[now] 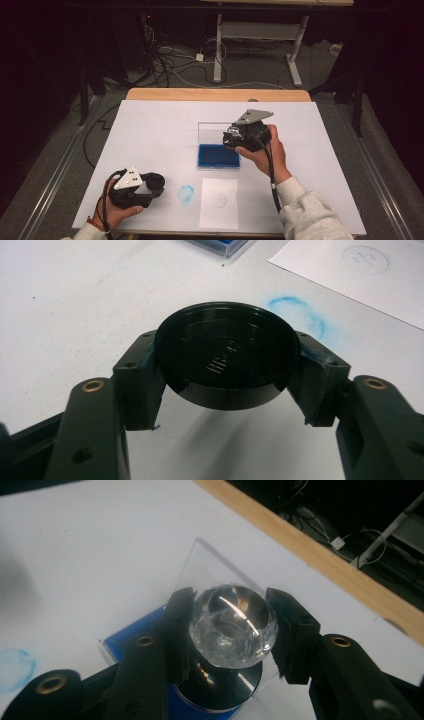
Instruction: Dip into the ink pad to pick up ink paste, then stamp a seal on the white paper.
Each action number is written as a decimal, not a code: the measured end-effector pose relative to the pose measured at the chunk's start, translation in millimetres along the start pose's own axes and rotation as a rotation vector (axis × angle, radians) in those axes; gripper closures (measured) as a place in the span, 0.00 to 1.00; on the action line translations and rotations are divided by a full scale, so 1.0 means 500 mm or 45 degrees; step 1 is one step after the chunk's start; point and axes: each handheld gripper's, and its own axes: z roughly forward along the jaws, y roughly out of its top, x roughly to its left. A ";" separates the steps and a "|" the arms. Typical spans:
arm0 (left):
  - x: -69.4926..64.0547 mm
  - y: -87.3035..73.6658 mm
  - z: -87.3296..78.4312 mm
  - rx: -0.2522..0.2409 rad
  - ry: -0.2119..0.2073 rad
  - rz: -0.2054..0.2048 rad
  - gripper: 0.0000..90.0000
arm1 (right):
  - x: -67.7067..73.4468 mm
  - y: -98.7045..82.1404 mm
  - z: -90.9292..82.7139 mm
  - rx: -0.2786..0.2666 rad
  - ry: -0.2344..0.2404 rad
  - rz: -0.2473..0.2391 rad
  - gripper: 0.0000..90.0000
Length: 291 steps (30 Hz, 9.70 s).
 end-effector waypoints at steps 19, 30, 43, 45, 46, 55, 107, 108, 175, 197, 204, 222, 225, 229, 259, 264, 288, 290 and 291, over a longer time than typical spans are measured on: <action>0.001 -0.001 0.001 0.002 0.000 -0.001 0.41 | 0.016 -0.081 0.085 0.136 0.046 0.041 0.63; 0.001 -0.001 0.003 0.011 -0.004 0.001 0.41 | 0.016 -0.088 0.095 0.133 0.045 0.054 0.63; -0.001 0.000 0.003 0.010 0.001 0.004 0.41 | 0.031 -0.096 0.095 0.132 0.011 0.040 0.63; -0.002 0.000 0.004 0.014 0.001 0.008 0.41 | 0.029 -0.094 0.098 0.132 0.013 0.041 0.63; -0.002 0.001 0.005 0.016 0.001 0.008 0.41 | 0.029 -0.093 0.099 0.131 0.012 0.046 0.63; -0.002 0.002 0.006 0.015 0.002 0.008 0.41 | 0.039 -0.097 0.098 0.125 -0.019 0.023 0.63; -0.005 -0.001 0.005 0.027 0.006 0.010 0.41 | 0.038 -0.111 0.096 0.077 -0.015 0.005 0.63; -0.005 -0.001 0.005 0.025 0.007 0.010 0.41 | 0.041 -0.112 0.095 0.077 -0.023 0.001 0.63; 0.003 -0.001 0.009 0.030 0.026 0.020 0.41 | 0.023 -0.030 -0.081 -0.261 0.084 0.008 0.63; -0.009 0.006 0.008 0.039 0.034 0.050 0.41 | 0.069 -0.035 -0.148 -0.317 0.157 -0.040 0.63; -0.007 0.005 0.007 0.047 0.029 0.049 0.41 | 0.084 -0.042 -0.154 -0.306 0.188 -0.054 0.63; -0.008 0.005 0.009 0.042 0.027 0.045 0.41 | 0.115 -0.065 -0.148 -0.265 0.233 -0.091 0.63; -0.008 0.006 0.010 0.044 0.026 0.046 0.41 | 0.118 -0.073 -0.144 -0.242 0.238 -0.090 0.63; -0.008 0.005 0.010 0.045 0.027 0.047 0.41 | 0.122 -0.084 -0.138 -0.221 0.243 -0.094 0.63; -0.008 0.005 0.011 0.048 0.032 0.046 0.41 | 0.200 -0.164 -0.060 -0.053 0.355 -0.208 0.63; -0.007 0.005 0.011 0.049 0.034 0.046 0.41 | 0.204 -0.169 -0.051 -0.033 0.356 -0.210 0.63; -0.007 0.005 0.011 0.052 0.032 0.048 0.41 | 0.215 -0.184 -0.019 0.014 0.360 -0.240 0.63; -0.008 0.005 0.011 0.051 0.032 0.049 0.41 | 0.216 -0.185 -0.016 0.020 0.362 -0.245 0.63; -0.008 0.005 0.011 0.051 0.033 0.049 0.41 | 0.216 -0.186 -0.016 0.020 0.363 -0.241 0.63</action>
